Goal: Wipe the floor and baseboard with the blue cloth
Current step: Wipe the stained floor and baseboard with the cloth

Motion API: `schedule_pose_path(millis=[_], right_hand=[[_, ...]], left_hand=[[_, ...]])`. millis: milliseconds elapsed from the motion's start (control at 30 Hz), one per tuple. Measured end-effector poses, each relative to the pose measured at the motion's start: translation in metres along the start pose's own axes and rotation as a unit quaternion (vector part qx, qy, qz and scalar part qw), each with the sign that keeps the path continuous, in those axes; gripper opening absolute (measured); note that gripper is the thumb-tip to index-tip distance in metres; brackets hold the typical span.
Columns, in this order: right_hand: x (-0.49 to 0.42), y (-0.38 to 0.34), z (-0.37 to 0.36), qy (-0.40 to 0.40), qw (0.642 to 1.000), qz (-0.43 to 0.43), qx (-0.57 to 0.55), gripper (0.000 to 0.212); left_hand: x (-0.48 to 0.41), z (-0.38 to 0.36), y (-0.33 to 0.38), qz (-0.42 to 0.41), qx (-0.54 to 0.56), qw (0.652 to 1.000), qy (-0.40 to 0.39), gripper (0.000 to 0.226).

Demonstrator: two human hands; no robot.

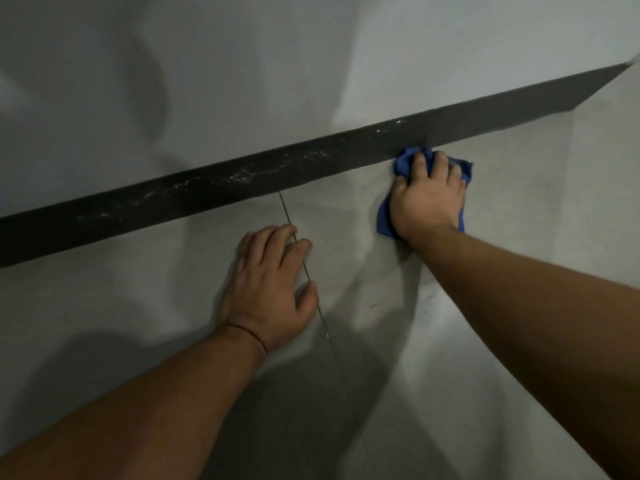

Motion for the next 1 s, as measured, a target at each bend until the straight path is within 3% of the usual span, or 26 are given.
schedule_pose_path(millis=[200, 333, 467, 567, 700, 767, 900, 1000], right_hand=[[0.048, -0.014, -0.004, 0.000, 0.983, 0.180, 0.020, 0.058], [0.026, 0.019, 0.005, 0.017, 0.994, 0.104, 0.024, 0.059], [0.007, -0.009, 0.001, 0.014, 0.999, 0.038, 0.006, 0.055], [0.026, -0.035, -0.006, 0.002, 0.998, 0.065, -0.003, 0.056], [0.067, -0.055, -0.018, -0.033, 0.980, 0.194, 0.017, 0.057], [0.071, -0.053, -0.015, -0.041, 0.975, 0.217, 0.003, 0.057], [0.069, -0.049, -0.005, 0.010, 0.976, 0.215, -0.043, 0.052], [0.061, -0.051, -0.004, 0.027, 0.988, 0.136, -0.064, 0.048]], left_hand=[[-0.001, 0.000, -0.001, 0.007, -0.004, 1.000, -0.008, 0.066], [-0.001, 0.000, -0.002, 0.005, 0.010, 1.000, 0.003, 0.064], [-0.001, 0.001, -0.002, -0.002, 0.016, 1.000, 0.008, 0.063], [-0.002, 0.001, -0.002, -0.002, 0.019, 1.000, 0.009, 0.065], [-0.003, 0.003, -0.004, 0.001, 0.037, 0.999, 0.007, 0.065], [-0.002, 0.007, -0.006, 0.002, 0.077, 0.997, 0.013, 0.063], [0.011, 0.022, -0.030, 0.033, 0.193, 0.979, 0.047, 0.056], [0.044, 0.040, -0.080, 0.078, 0.162, 0.976, 0.119, 0.050]])
Point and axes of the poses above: each hand's wrist, its own x-axis away from the middle knuckle, its own z-axis out of the back of the hand, y = z × x, the point moved 7 cm from there along -x, towards the middle knuckle
